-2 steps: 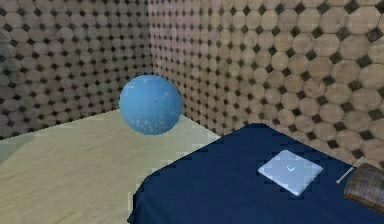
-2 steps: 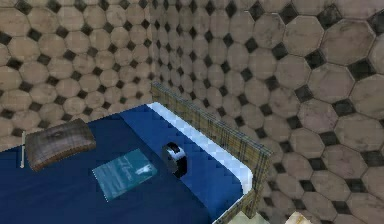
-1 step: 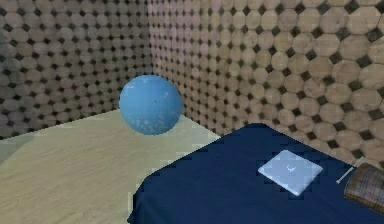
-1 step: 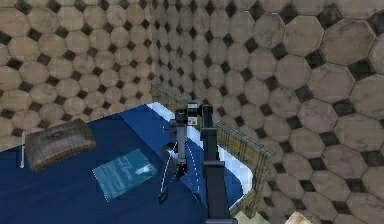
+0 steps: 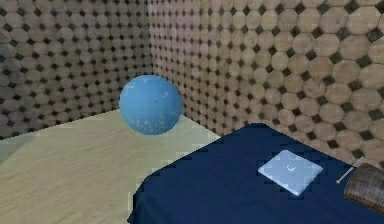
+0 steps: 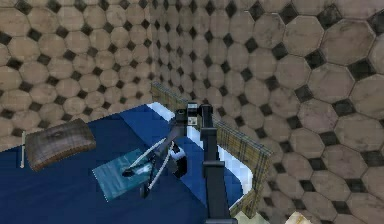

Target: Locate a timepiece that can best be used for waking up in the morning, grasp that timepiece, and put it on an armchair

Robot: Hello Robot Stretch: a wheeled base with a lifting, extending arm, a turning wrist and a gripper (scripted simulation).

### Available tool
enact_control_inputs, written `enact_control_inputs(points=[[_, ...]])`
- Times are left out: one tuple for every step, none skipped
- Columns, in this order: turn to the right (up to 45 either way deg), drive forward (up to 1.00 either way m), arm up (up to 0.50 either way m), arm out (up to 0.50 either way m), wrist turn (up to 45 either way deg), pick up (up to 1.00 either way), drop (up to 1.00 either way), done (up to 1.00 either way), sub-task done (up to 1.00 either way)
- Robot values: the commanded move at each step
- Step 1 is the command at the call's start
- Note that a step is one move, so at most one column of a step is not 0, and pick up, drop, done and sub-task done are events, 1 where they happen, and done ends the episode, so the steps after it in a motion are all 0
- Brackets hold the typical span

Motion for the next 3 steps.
enact_control_inputs(points=[[0.0, 0.00, 0.00, 0.00, 45.0, 0.00, 0.00, 0.00, 0.00], [0.0, 0.00, 0.00, 0.02, 0.0, 0.00, 0.00, 0.00, 0.00], [0.0, 0.00, 0.00, 0.00, 45.0, 0.00, 0.00, 0.00, 0.00]])
